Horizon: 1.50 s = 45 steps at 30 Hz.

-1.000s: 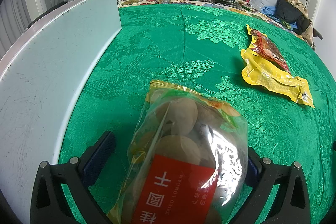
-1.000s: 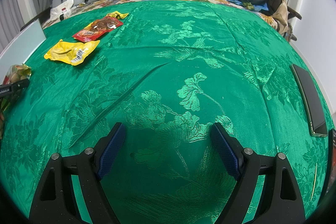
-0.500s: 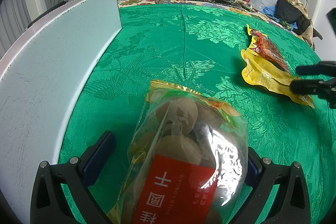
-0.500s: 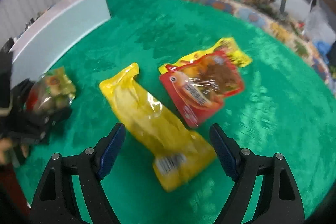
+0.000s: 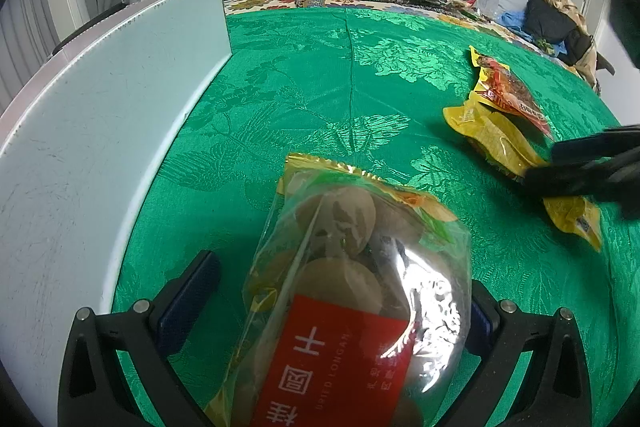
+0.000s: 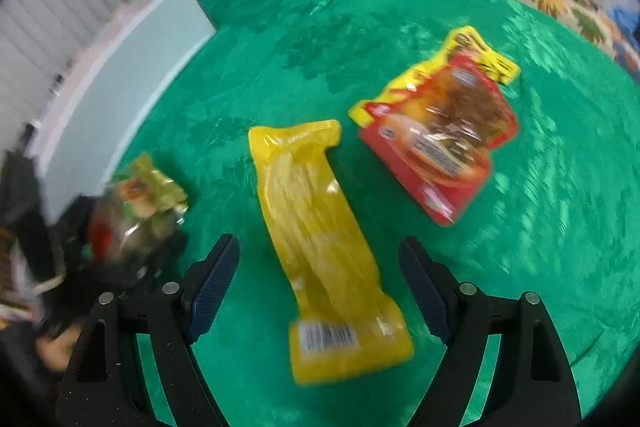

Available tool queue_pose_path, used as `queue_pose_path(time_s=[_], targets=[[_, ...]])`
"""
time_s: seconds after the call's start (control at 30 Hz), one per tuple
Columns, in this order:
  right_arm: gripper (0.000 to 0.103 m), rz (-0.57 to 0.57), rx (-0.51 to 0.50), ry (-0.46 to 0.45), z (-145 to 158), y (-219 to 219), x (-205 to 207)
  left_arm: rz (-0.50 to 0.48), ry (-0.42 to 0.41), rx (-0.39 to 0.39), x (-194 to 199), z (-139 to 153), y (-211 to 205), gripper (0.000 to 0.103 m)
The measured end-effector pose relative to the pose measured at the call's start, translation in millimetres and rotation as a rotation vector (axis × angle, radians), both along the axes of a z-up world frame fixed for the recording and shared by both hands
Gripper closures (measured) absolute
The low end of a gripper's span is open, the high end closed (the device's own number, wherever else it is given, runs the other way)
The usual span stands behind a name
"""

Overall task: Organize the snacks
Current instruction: 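Grasp the long yellow pouch with the right tool and lift while left holds egg bag, then carry both packets over the white box and open both tools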

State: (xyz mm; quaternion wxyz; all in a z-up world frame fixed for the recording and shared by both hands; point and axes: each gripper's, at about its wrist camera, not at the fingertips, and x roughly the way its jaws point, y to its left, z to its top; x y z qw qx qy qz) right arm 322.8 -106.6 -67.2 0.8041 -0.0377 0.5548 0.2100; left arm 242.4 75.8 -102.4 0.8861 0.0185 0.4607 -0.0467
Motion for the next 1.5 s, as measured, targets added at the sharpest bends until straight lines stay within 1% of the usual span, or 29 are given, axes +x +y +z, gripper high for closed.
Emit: queue_pose_path(time_s=[0.1, 0.13, 0.17, 0.2, 0.23, 0.27, 0.33, 0.43, 0.5, 0.57, 0.6, 0.63, 0.7, 0.77, 0.83, 0.93, 1.0, 1.03, 1.1, 1.13, 1.17, 1.2, 1.23, 1.3, 1.33, 1.37, 1.4, 1.43, 1.5], targets=[[0.018, 0.036, -0.135, -0.001, -17, 28, 5, -0.032, 0.031, 0.004, 3, 1, 0, 0.0], [0.021, 0.042, -0.173, -0.021, -19, 32, 2, -0.038, 0.036, 0.005, 2, 1, 0, 0.0], [0.022, 0.042, -0.182, -0.024, -17, 30, -2, -0.04, 0.037, 0.006, 5, 1, -1, 0.0], [0.034, 0.029, -0.176, -0.021, -16, 28, -3, -0.042, 0.037, 0.006, 4, 1, -1, 0.0], [0.051, 0.009, -0.168, -0.02, -12, 24, -5, -0.043, 0.035, 0.006, 5, 1, -1, 0.0], [0.052, -0.003, -0.142, 0.007, -10, 20, -4, -0.042, 0.034, 0.006, 4, 1, -1, 0.0], [0.054, -0.022, -0.13, 0.063, -9, 11, -5, -0.039, 0.038, 0.006, 4, 1, -2, 0.0], [0.056, -0.046, -0.083, 0.104, -7, -5, -12, -0.034, 0.054, 0.007, 5, 1, -2, 0.0], [0.056, -0.083, -0.038, 0.116, -4, -20, -22, -0.037, 0.078, 0.007, 6, 2, -1, 0.001], [0.056, -0.133, 0.037, 0.128, 2, -38, -32, -0.048, 0.075, 0.001, 4, 6, -1, 0.016], [0.056, -0.162, 0.082, 0.134, 5, -49, -40, -0.064, 0.06, -0.018, 0, 10, -1, 0.036], [0.056, -0.185, 0.114, 0.139, 8, -58, -46, -0.065, 0.066, -0.033, -2, 13, 1, 0.036], [0.056, -0.237, 0.18, 0.15, 14, -76, -61, -0.075, 0.087, -0.128, -7, 17, 7, 0.037], [0.056, -0.266, 0.205, 0.15, 20, -84, -72, -0.067, 0.081, -0.182, -19, 25, 12, 0.037], [0.055, -0.281, 0.229, 0.147, 29, -86, -81, -0.067, 0.068, -0.253, -40, 40, 17, 0.037], [0.055, -0.278, 0.294, 0.133, 50, -73, -90, -0.064, 0.034, -0.352, -70, 72, 30, 0.037], [0.055, -0.243, 0.326, 0.106, 69, -45, -92, -0.058, -0.015, -0.411, -95, 102, 49, 0.037], [0.055, -0.213, 0.349, 0.089, 82, -26, -92, -0.043, -0.049, -0.408, -106, 117, 63, 0.037], [0.055, -0.156, 0.397, 0.066, 103, 11, -95, 0.012, -0.081, -0.382, -118, 134, 93, 0.037], [0.055, -0.118, 0.429, 0.054, 117, 32, -100, 0.057, -0.09, -0.373, -124, 142, 115, 0.037], [0.055, -0.088, 0.454, 0.047, 125, 53, -101, 0.094, -0.095, -0.364, -126, 147, 135, 0.037], [0.055, -0.058, 0.478, 0.041, 133, 75, -102, 0.131, -0.103, -0.343, -128, 151, 153, 0.036], [0.055, -0.016, 0.51, 0.037, 143, 106, -104, 0.175, -0.115, -0.306, -130, 154, 173, 0.036], [0.054, 0.038, 0.543, 0.039, 149, 151, -109, 0.261, -0.124, -0.239, -132, 156, 210, 0.035], [0.054, 0.07, 0.551, 0.036, 152, 181, -112, 0.305, -0.128, -0.21, -133, 155, 228, 0.029], [0.053, 0.087, 0.554, 0.033, 151, 198, -114, 0.343, -0.135, -0.186, -135, 153, 244, 0.024], [0.05, 0.109, 0.562, 0.031, 149, 221, -116, 0.381, -0.136, -0.159, -137, 150, 258, 0.015], [0.045, 0.122, 0.563, 0.035, 144, 239, -118, 0.426, -0.131, -0.126, -140, 145, 271, 0.013], [0.034, 0.14, 0.564, 0.073, 128, 266, -121, 0.492, -0.105, -0.09, -148, 136, 292, 0.013]])
